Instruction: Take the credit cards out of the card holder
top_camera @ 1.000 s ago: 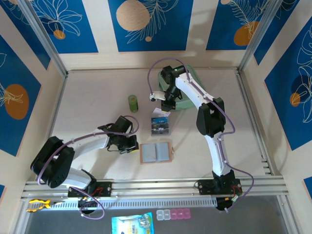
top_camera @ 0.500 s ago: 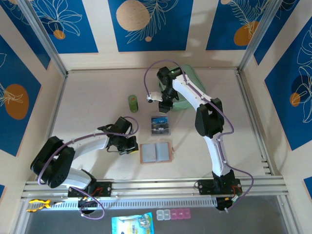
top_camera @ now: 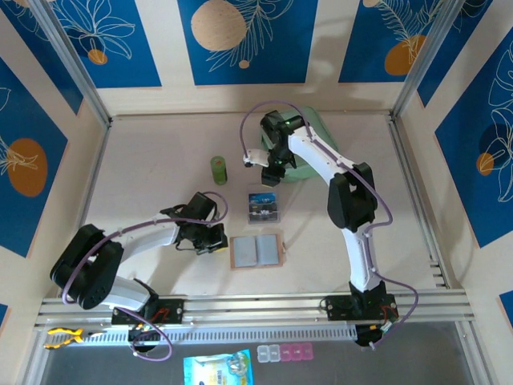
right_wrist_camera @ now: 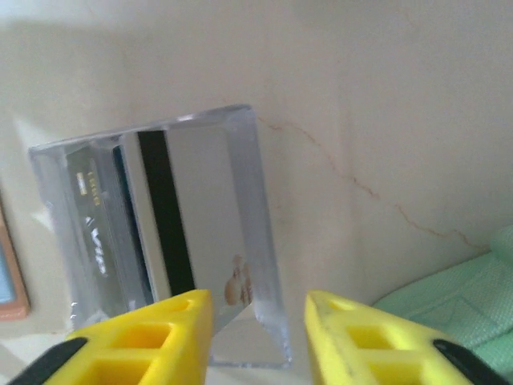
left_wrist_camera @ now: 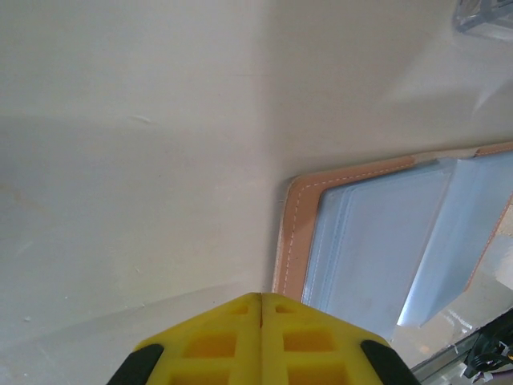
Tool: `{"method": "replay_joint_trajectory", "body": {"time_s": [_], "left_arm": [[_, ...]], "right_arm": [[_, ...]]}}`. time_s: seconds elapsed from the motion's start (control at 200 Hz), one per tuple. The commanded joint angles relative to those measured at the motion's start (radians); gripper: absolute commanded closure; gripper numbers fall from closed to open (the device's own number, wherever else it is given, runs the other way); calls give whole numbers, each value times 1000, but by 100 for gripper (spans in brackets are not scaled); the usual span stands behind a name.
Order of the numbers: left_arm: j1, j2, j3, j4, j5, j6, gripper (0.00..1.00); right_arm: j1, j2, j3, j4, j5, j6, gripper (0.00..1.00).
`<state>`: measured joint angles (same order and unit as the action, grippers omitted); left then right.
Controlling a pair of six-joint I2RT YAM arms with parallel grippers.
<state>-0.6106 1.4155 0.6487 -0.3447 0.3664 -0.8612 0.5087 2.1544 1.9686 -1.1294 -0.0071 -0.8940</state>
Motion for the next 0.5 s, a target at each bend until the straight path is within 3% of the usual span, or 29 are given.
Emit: {"method": "replay_joint_trajectory", "body": {"time_s": [0.0, 0.44, 0.495], "left_arm": [[13, 4, -11, 1, 17, 13, 95], [12, 10, -7, 7, 25, 14, 95], [13, 8, -9, 6, 25, 13, 94]], "right_arm": [[23, -90, -53, 28, -45, 17, 60], [51, -35, -122, 86, 38, 43, 58], [51, -28, -123, 86, 45, 42, 53]]}}
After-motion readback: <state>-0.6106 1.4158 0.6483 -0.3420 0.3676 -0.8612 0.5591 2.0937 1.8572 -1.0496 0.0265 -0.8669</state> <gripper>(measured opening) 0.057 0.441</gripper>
